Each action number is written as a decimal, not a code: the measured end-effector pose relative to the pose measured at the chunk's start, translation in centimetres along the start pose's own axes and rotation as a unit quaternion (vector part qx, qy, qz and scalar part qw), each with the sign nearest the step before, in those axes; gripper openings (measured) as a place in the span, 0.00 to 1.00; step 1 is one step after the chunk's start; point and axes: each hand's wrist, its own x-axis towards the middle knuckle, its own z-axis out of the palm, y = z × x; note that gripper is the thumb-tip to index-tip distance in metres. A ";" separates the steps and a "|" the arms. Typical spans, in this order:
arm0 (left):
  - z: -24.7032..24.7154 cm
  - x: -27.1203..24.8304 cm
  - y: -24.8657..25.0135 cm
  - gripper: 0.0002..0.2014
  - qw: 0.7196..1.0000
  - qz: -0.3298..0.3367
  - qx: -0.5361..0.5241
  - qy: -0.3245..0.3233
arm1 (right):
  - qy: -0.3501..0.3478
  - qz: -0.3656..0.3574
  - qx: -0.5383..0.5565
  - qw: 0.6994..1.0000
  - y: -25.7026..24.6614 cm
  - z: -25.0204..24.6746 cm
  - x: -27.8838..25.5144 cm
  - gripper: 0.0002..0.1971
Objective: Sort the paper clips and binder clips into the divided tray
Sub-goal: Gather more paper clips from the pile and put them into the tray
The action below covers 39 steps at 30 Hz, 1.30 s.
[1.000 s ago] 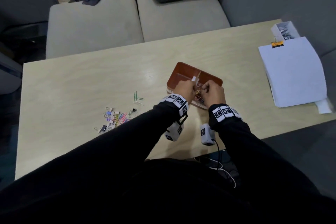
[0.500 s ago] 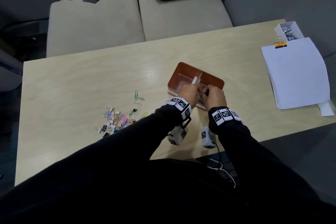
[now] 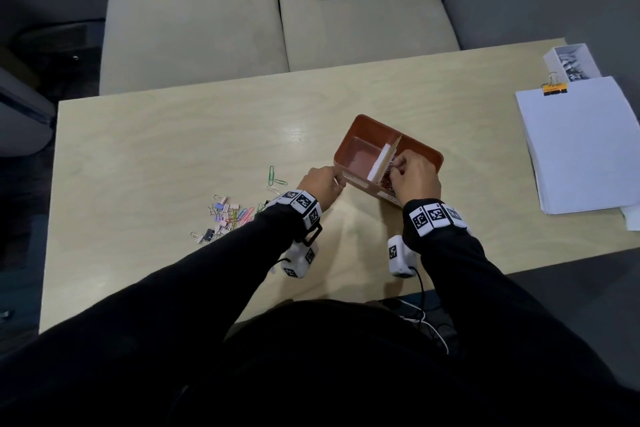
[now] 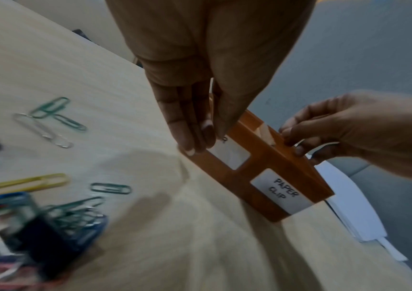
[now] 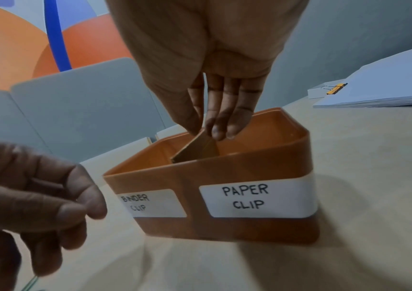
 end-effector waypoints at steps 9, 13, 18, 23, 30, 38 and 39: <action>-1.2 -0.2 -3.0 0.10 1.000 -0.022 -0.008 0.004 | 0.031 -0.078 0.055 0.995 -3.2 0.2 -0.1 0.06; -1.4 -0.6 -4.7 0.10 0.999 -0.040 0.001 0.018 | -0.037 -0.154 0.058 0.986 -5.5 1.6 -1.1 0.08; -1.9 -1.5 -8.7 0.10 0.996 -0.065 0.043 0.038 | -0.138 -0.231 0.009 0.963 -8.4 5.5 -2.8 0.09; -2.5 -2.5 -12.7 0.13 0.991 -0.095 0.091 0.025 | -0.222 -0.260 -0.073 0.937 -9.6 9.8 -3.7 0.09; -2.6 -3.9 -15.4 0.11 0.981 -0.086 0.175 0.012 | -0.289 -0.267 -0.162 0.905 -9.0 12.8 -3.8 0.11; -1.0 -5.3 -16.1 0.12 0.967 -0.028 0.251 0.021 | -0.301 -0.282 -0.164 0.896 -10.2 14.0 -4.7 0.10; -0.9 -5.4 -16.0 0.14 0.964 -0.021 0.265 0.010 | -0.297 -0.287 -0.168 0.895 -10.3 14.2 -4.8 0.10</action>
